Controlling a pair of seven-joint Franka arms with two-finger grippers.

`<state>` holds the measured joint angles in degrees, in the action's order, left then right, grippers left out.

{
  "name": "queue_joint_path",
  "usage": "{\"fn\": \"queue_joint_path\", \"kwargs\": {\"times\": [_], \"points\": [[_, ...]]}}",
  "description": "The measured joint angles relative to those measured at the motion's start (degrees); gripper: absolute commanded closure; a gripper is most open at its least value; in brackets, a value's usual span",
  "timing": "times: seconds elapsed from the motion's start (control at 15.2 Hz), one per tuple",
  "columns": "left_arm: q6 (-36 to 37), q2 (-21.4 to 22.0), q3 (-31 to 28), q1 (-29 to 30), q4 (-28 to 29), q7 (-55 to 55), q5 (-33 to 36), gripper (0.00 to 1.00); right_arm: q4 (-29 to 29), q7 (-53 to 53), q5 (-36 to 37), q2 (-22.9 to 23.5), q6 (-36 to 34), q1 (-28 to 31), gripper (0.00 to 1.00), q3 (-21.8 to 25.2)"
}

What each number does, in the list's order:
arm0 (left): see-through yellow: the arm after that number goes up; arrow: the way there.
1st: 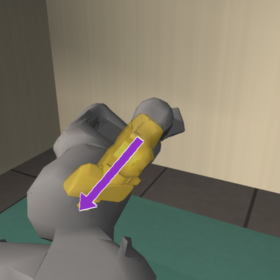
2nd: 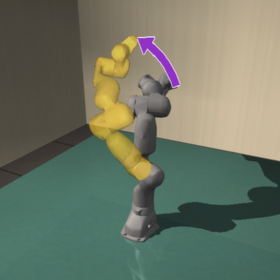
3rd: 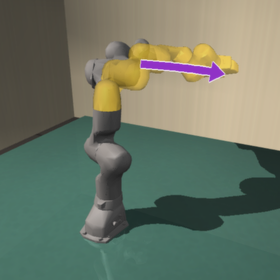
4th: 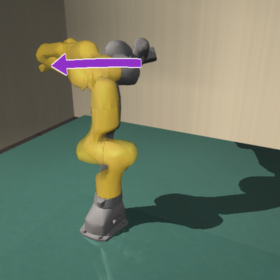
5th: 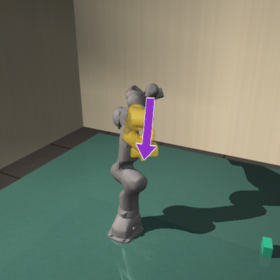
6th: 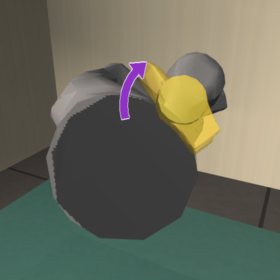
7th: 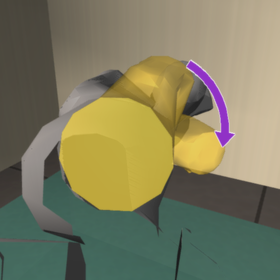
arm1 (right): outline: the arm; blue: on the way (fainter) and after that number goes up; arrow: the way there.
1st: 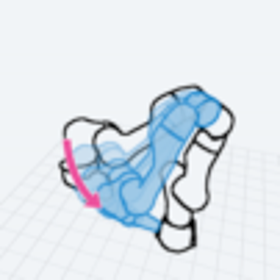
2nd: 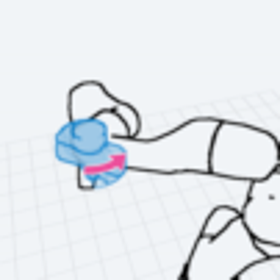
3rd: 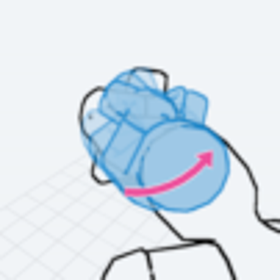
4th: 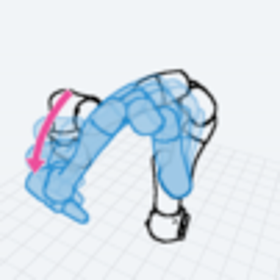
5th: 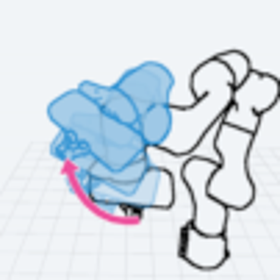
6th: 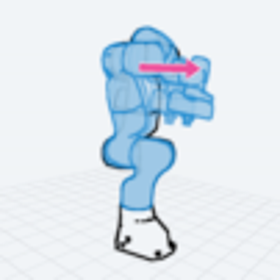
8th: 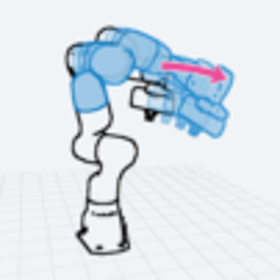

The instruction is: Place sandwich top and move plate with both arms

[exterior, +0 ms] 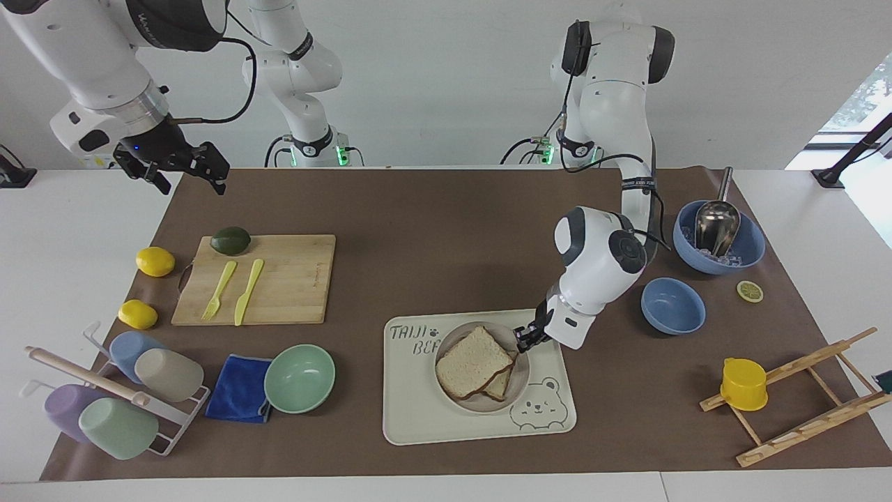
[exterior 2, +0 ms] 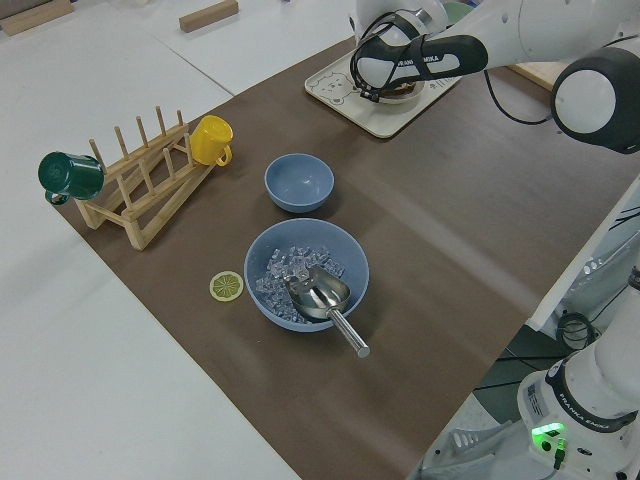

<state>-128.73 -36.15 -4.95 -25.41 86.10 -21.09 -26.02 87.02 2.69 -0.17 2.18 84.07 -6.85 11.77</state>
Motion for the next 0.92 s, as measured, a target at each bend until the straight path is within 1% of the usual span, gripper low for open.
{"fn": "queue_joint_path", "kwargs": {"times": [0.33, 0.59, 0.79, 0.92], "points": [[0.4, 0.5, -0.1, 0.1, 0.0, 0.0, 0.2, 0.00, 0.0, 0.0, 0.0, 0.0, 0.0, 0.0, 0.00, 0.0], [1.5, 1.5, -0.8, 0.9, -0.2, 0.0, 2.1, 0.00, 0.0, 0.0, 0.0, 0.0, 0.0, 0.0, 0.00, 0.0], [3.4, 3.4, -3.8, 1.6, -0.2, 0.0, 2.2, 0.00, 0.0, 0.0, 0.0, 0.0, 0.0, 0.0, 0.00, 0.0], [5.5, 5.4, -6.6, 1.9, -0.2, 0.0, 2.3, 0.00, 0.0, 0.0, 0.0, 0.0, 0.0, 0.0, 0.00, 0.0]]}}
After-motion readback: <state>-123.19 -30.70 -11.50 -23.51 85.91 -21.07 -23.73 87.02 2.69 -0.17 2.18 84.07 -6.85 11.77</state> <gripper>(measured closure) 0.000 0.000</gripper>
